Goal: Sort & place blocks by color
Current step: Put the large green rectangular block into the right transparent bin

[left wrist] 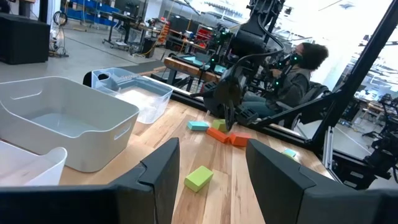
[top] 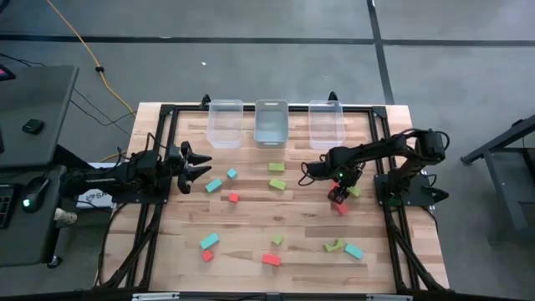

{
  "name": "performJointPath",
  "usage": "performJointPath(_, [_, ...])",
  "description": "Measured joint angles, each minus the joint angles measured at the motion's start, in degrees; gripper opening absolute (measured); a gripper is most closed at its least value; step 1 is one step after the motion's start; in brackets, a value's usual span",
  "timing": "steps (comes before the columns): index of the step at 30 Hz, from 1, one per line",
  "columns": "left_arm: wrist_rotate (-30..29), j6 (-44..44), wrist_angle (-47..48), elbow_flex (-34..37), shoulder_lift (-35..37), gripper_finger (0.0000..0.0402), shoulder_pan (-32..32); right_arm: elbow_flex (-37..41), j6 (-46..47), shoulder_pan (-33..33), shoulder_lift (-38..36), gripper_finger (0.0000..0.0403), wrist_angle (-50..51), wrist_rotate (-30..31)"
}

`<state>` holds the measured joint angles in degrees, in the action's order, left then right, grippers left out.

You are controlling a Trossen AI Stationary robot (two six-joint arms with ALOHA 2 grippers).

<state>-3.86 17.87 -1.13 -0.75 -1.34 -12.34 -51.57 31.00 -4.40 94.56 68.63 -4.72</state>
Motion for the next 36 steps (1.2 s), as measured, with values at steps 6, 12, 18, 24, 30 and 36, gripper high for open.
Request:
performJointPath(6, [0.0,0.0,0.0,0.0,0.0,0.0162,0.0,1.5,-0.1,-0.5,0.0,0.0252,-1.7,-1.2])
performJointPath(12, [0.0,0.0,0.0,0.0,0.0,0.0162,0.0,7.4,2.4,0.1,-0.1,0.0252,-2.1,-2.6])
performJointPath(18, [0.0,0.0,0.0,0.0,0.0,0.0162,0.0,8.0,2.0,0.3,-0.2,0.0252,-3.3,-3.2])
performJointPath(24, [0.0,0.0,0.0,0.0,0.0,0.0162,0.0,5.4,1.3,0.3,-0.2,0.0252,-3.9,-2.0])
performJointPath(30, [0.0,0.0,0.0,0.0,0.0,0.0162,0.0,5.2,0.0,-0.1,-0.2,0.0237,-3.9,-1.6])
performJointPath(36, [0.0,0.0,0.0,0.0,0.0,0.0162,0.0,5.2,0.4,-1.1,-0.2,0.0161,-4.7,-1.8])
